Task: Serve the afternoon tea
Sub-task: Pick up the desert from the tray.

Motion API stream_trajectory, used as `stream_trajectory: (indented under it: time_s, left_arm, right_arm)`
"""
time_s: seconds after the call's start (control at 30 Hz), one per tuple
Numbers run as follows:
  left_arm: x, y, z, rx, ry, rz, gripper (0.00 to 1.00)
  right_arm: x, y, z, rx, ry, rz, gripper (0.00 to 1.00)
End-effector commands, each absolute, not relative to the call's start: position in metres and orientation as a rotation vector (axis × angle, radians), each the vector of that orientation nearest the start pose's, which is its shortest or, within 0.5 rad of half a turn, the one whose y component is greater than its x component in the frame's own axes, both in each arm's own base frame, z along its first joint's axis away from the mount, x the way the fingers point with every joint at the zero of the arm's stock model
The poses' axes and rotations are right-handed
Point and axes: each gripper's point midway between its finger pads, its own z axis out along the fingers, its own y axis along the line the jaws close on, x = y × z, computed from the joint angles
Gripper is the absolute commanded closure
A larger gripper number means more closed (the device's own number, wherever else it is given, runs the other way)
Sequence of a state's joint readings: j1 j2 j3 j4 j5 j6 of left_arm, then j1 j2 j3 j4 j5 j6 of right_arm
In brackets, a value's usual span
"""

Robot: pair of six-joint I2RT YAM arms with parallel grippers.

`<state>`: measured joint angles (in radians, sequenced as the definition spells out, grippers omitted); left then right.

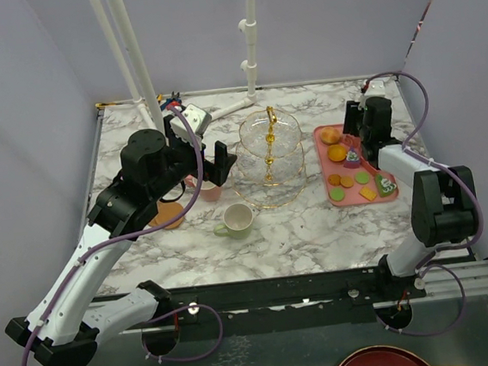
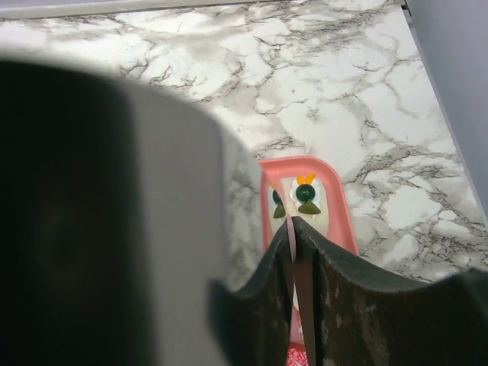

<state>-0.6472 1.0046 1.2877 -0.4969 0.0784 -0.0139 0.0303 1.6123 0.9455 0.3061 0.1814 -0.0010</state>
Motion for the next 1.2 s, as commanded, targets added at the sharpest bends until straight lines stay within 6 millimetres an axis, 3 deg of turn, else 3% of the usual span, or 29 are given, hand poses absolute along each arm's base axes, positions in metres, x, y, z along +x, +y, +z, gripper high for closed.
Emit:
stream_trajectory:
  time_s: [0.0,0.37,0.67,0.83,1.17]
  left_arm:
    - [0.253,-0.208,0.376,0.622,1.683,-0.542,0.01]
    - [0.254,-0.209,0.375,0.624,1.685,-0.543,0.01]
    - [0.254,-0.21,0.375,0.626,1.685,-0.546,0.01]
    - [0.255,-0.21,0.377,0.624,1.681,-0.546,0.01]
    - [0.253,-0.214,0.377,0.642,1.669,-0.571,0.01]
  right_arm:
    - [0.483,-0.014,0.148,0.072,1.903,-0.122,0.42]
    - [0.472,-0.015,0.173,0.113,1.849,-0.102,0.76]
    - [0.451,-0.022,0.211,0.175,1.776,-0.126,0.87]
    - [0.428,0.008,0.224,0.14,1.765,-0.013,0.88]
    - [0.393,0.088,0.211,0.01,1.79,0.234,0.87]
